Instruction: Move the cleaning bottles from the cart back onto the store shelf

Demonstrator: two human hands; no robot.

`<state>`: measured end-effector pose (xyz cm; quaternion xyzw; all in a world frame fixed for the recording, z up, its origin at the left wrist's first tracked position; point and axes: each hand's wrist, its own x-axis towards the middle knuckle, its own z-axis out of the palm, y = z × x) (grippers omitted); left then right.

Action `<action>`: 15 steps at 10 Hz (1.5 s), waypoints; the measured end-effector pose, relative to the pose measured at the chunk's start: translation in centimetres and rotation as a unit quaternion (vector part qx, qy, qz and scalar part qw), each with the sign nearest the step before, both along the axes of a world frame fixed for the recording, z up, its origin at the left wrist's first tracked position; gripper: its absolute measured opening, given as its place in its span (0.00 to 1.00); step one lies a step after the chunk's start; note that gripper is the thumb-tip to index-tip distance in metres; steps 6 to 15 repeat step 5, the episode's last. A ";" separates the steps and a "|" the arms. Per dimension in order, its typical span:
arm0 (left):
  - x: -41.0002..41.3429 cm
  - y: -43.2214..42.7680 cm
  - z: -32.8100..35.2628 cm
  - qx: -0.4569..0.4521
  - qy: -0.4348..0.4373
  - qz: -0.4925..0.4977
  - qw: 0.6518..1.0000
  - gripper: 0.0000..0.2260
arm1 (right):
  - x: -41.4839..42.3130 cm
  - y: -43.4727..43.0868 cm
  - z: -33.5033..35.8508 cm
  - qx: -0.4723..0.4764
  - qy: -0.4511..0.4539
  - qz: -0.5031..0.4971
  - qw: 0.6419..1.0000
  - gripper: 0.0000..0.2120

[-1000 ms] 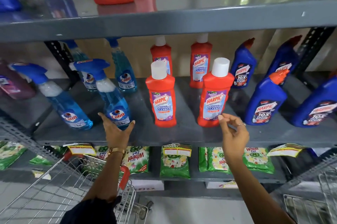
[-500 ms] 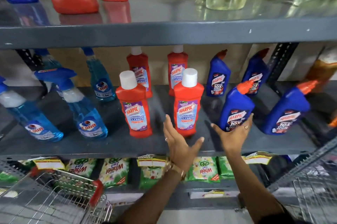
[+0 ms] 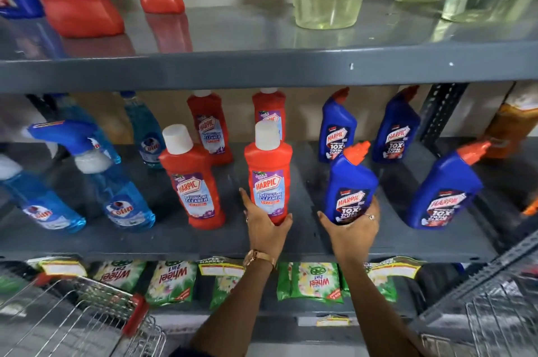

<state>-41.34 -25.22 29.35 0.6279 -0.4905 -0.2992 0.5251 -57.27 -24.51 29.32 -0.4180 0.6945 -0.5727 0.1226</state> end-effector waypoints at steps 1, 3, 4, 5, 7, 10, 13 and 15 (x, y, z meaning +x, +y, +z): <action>-0.1 0.4 0.5 0.003 -0.002 -0.022 1.000 0.53 | 0.1 0.3 0.4 0.005 -0.004 0.001 1.000 0.52; 0.1 0.9 0.9 0.011 0.000 -0.043 0.999 0.55 | 0.2 0.9 1.5 0.041 -0.004 0.008 0.999 0.54; 0.9 0.8 0.7 0.016 0.032 -0.072 0.997 0.62 | 0.3 1.8 1.9 0.043 -0.010 0.026 0.999 0.63; 2.0 2.1 0.9 0.005 0.001 -0.111 0.994 0.66 | 0.8 4.3 3.7 -0.018 -0.032 0.022 0.999 0.60; 2.0 2.1 0.9 0.005 0.001 -0.111 0.994 0.66 | 0.8 4.3 3.7 -0.018 -0.032 0.022 0.999 0.60; 2.0 2.1 0.9 0.005 0.001 -0.111 0.994 0.66 | 0.8 4.3 3.7 -0.018 -0.032 0.022 0.999 0.60; 2.0 2.1 0.9 0.005 0.001 -0.111 0.994 0.66 | 0.8 4.3 3.7 -0.018 -0.032 0.022 0.999 0.60; 2.0 2.1 0.9 0.005 0.001 -0.111 0.994 0.66 | 0.8 4.3 3.7 -0.018 -0.032 0.022 0.999 0.60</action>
